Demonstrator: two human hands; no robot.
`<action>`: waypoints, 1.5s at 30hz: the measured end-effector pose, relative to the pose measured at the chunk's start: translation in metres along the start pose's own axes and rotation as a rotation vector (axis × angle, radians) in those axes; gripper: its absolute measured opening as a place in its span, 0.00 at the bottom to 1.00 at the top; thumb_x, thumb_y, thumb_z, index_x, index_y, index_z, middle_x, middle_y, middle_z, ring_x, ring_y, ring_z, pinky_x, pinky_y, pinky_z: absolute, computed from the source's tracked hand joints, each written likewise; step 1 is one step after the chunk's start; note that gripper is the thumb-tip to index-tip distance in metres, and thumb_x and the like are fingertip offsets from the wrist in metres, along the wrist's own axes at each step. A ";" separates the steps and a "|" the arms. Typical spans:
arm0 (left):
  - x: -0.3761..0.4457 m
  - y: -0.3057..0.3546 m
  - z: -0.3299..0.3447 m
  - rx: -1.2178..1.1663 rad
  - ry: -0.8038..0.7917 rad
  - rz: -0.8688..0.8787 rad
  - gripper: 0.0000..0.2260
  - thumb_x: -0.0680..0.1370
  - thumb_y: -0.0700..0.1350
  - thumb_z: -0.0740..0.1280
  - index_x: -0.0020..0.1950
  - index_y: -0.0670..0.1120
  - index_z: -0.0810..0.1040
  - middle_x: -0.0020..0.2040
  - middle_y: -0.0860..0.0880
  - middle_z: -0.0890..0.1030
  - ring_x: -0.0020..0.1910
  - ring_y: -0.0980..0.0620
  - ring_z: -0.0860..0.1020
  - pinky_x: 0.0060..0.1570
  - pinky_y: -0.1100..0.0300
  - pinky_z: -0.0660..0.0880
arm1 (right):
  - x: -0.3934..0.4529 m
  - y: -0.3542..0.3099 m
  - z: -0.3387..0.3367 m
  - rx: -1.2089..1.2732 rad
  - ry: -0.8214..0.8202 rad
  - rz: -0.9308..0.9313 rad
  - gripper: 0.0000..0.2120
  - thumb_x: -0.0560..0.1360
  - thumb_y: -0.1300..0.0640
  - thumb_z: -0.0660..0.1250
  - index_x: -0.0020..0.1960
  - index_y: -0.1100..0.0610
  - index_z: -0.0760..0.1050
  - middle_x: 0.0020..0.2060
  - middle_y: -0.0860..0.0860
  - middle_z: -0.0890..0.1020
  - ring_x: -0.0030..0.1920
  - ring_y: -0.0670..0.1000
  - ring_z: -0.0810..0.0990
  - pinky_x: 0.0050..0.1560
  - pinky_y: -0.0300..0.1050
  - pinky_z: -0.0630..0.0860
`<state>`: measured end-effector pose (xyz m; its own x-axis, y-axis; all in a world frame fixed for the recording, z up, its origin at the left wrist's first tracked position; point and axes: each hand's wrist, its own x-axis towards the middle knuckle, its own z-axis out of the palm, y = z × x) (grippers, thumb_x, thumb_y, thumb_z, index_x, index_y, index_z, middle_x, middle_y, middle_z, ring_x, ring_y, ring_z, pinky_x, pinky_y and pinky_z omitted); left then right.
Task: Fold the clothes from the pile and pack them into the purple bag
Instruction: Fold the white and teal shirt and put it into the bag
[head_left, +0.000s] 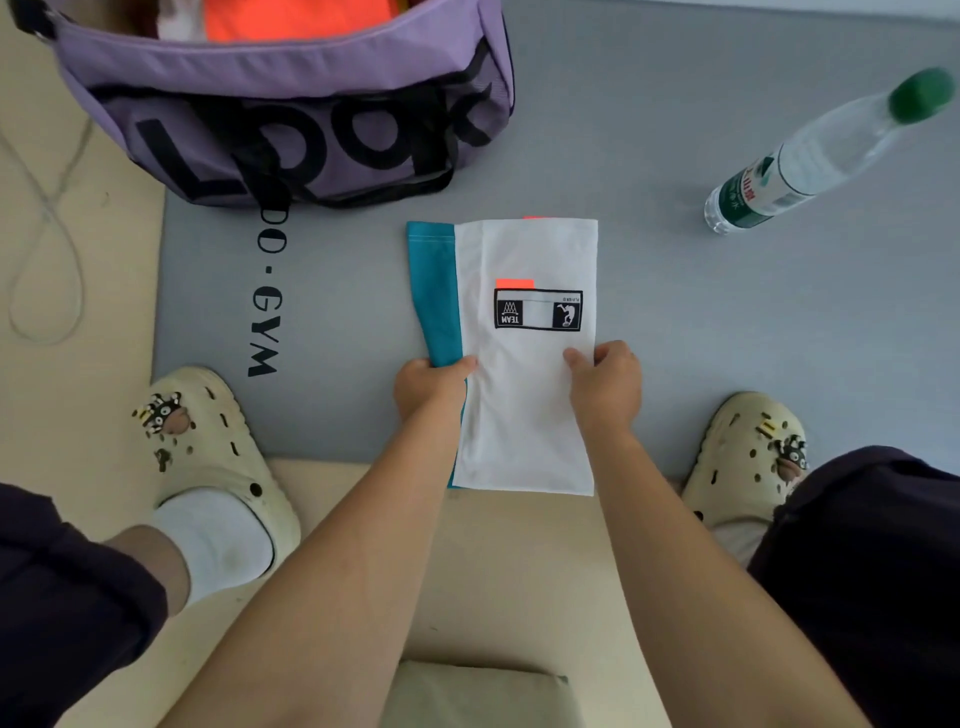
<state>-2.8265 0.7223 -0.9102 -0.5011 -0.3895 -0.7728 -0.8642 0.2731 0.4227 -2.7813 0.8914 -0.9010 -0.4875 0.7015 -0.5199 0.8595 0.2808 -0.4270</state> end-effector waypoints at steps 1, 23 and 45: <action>0.002 0.002 -0.001 0.033 -0.018 -0.004 0.14 0.64 0.52 0.79 0.38 0.46 0.79 0.34 0.51 0.81 0.30 0.51 0.78 0.31 0.61 0.73 | 0.001 -0.001 0.000 -0.007 -0.006 0.013 0.14 0.76 0.49 0.68 0.51 0.60 0.73 0.50 0.54 0.79 0.49 0.58 0.78 0.50 0.51 0.75; 0.018 0.004 -0.023 0.039 -0.034 0.162 0.13 0.69 0.49 0.77 0.47 0.44 0.81 0.44 0.49 0.84 0.41 0.49 0.82 0.43 0.55 0.80 | 0.010 0.004 -0.003 0.033 -0.035 0.001 0.11 0.75 0.50 0.69 0.44 0.56 0.70 0.41 0.50 0.77 0.43 0.56 0.77 0.44 0.48 0.73; 0.024 0.012 -0.046 -0.345 -0.613 0.036 0.10 0.78 0.40 0.69 0.60 0.46 0.79 0.56 0.49 0.84 0.56 0.50 0.83 0.52 0.57 0.79 | 0.014 0.015 -0.029 0.499 -0.383 0.091 0.09 0.71 0.55 0.75 0.44 0.59 0.79 0.38 0.51 0.83 0.35 0.47 0.80 0.35 0.38 0.77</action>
<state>-2.8510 0.6762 -0.9018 -0.5011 0.2085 -0.8399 -0.8636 -0.0576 0.5009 -2.7702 0.9243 -0.8933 -0.5156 0.3982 -0.7587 0.7702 -0.1726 -0.6140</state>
